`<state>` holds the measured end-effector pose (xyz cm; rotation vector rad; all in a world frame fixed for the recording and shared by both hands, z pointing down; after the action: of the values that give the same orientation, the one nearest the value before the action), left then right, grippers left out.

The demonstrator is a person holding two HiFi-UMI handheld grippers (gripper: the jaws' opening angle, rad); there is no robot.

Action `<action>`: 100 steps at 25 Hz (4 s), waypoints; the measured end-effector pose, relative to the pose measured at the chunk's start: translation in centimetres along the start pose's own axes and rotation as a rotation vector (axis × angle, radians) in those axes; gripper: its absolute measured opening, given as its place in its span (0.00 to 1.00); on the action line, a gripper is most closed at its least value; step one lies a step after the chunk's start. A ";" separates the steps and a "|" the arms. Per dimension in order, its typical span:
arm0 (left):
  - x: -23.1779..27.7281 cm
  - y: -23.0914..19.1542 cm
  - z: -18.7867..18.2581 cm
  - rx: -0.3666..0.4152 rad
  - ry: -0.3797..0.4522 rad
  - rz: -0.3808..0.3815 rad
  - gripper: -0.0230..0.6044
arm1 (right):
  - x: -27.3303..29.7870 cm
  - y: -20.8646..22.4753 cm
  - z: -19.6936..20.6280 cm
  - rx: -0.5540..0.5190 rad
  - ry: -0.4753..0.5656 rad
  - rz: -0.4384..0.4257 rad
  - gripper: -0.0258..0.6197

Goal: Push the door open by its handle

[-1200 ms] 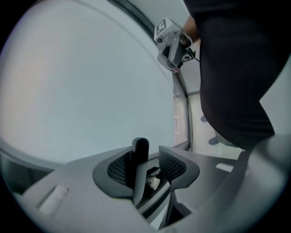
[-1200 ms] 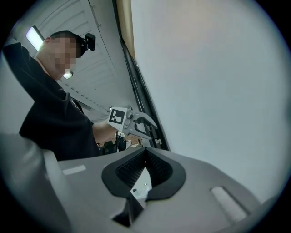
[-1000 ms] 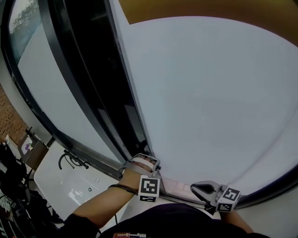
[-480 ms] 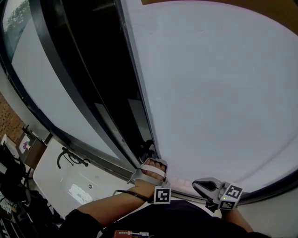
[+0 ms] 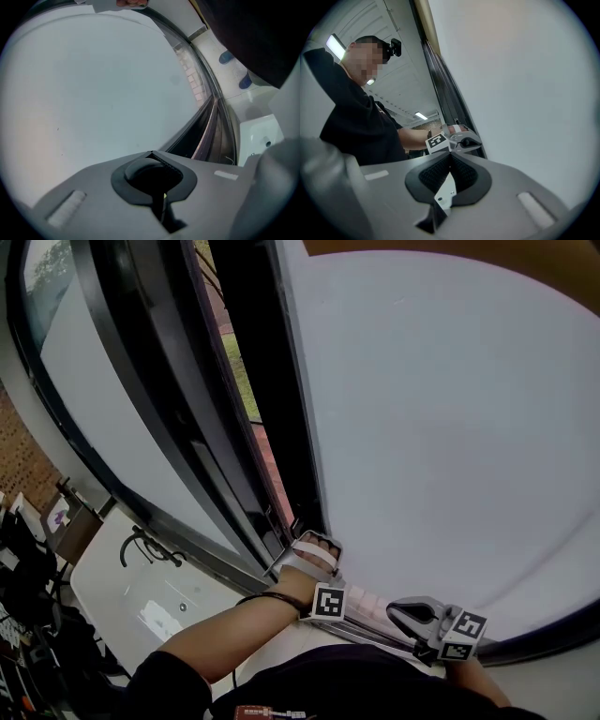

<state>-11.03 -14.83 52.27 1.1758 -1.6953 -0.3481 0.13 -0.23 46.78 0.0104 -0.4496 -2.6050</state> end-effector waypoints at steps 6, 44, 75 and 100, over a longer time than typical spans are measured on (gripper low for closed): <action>3.5 -2.1 0.2 0.032 0.001 0.002 0.04 | -1.6 2.6 -0.4 -0.076 -0.021 0.005 0.04; 27.5 -26.0 -9.6 0.217 0.299 -0.093 0.04 | -3.1 24.9 -5.3 -0.203 -0.058 0.277 0.04; 28.0 -48.2 -24.3 0.436 0.883 -0.106 0.47 | 3.0 58.4 -6.5 -0.014 -0.115 0.383 0.04; 43.6 -30.2 0.3 -1.518 1.534 0.326 0.04 | 14.6 64.6 -8.5 -0.134 -0.107 0.370 0.04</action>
<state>3.85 -65.58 55.83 -0.1764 0.0263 -0.2598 18.35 -63.00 60.26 -0.2360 -0.2816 -2.2709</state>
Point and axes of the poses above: the fingertips, and each gripper's own axes: x forward along the fingers, y to its right, z out of its underside, the point moved 1 cm from there along -x, backward along the fingers, and after that the axes turned 10 degrees about z, right-handed, at the moved point
